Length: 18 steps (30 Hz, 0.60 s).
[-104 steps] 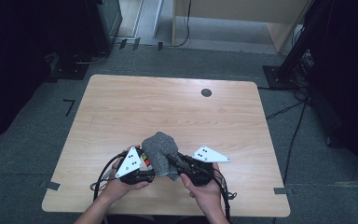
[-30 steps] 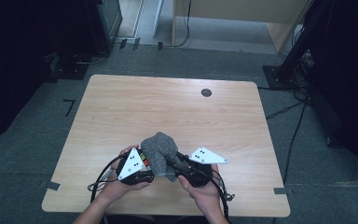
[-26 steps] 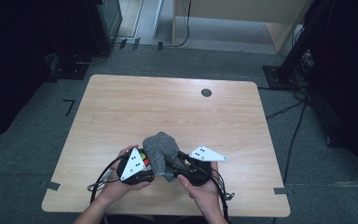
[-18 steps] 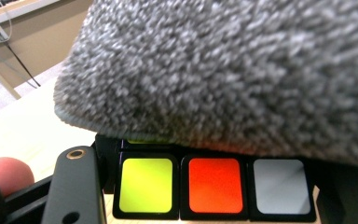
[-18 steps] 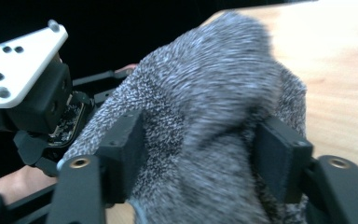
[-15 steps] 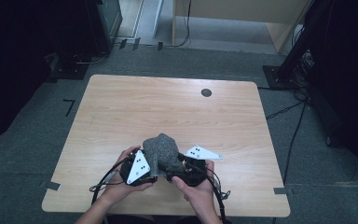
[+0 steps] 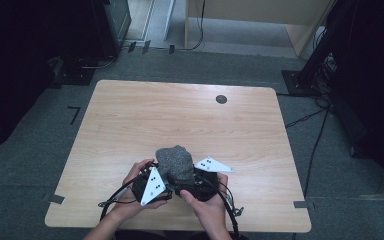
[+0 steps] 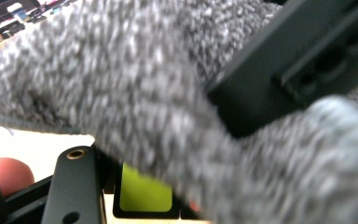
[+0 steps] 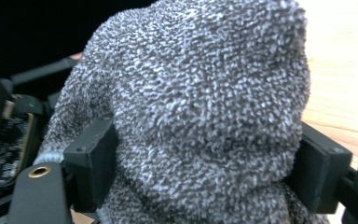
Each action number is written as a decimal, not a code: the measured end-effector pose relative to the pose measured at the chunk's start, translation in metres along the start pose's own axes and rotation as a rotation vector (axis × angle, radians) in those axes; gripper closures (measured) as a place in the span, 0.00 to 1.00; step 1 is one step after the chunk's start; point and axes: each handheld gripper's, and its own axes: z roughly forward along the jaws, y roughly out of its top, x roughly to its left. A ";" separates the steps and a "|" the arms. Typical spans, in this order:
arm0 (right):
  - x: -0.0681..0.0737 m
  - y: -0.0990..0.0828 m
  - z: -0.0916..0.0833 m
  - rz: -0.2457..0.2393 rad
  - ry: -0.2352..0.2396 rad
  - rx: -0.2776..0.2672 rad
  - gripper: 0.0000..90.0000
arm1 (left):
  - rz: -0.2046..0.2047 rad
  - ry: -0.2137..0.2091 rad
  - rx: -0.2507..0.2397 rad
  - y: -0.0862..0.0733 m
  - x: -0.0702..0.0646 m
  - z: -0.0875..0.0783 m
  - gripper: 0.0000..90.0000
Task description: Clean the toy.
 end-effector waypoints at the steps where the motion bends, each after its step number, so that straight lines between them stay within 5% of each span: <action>1: -0.001 0.001 -0.003 0.011 0.013 -0.012 0.31 | -0.001 0.001 0.000 0.000 0.001 0.000 0.38; 8: -0.007 0.005 -0.018 -0.016 0.047 -0.103 0.60 | -0.010 -0.002 0.005 -0.003 0.005 -0.001 0.38; 12: -0.009 0.005 -0.022 -0.074 -0.063 -0.127 0.66 | -0.038 -0.021 -0.037 -0.002 0.008 -0.005 0.38; 16: -0.017 0.004 -0.023 -0.013 0.002 -0.141 0.69 | -0.059 -0.031 -0.035 -0.003 0.011 -0.005 0.38; 18: -0.013 0.004 -0.022 -0.025 0.035 -0.149 0.70 | -0.052 -0.037 -0.022 -0.005 0.009 -0.002 0.38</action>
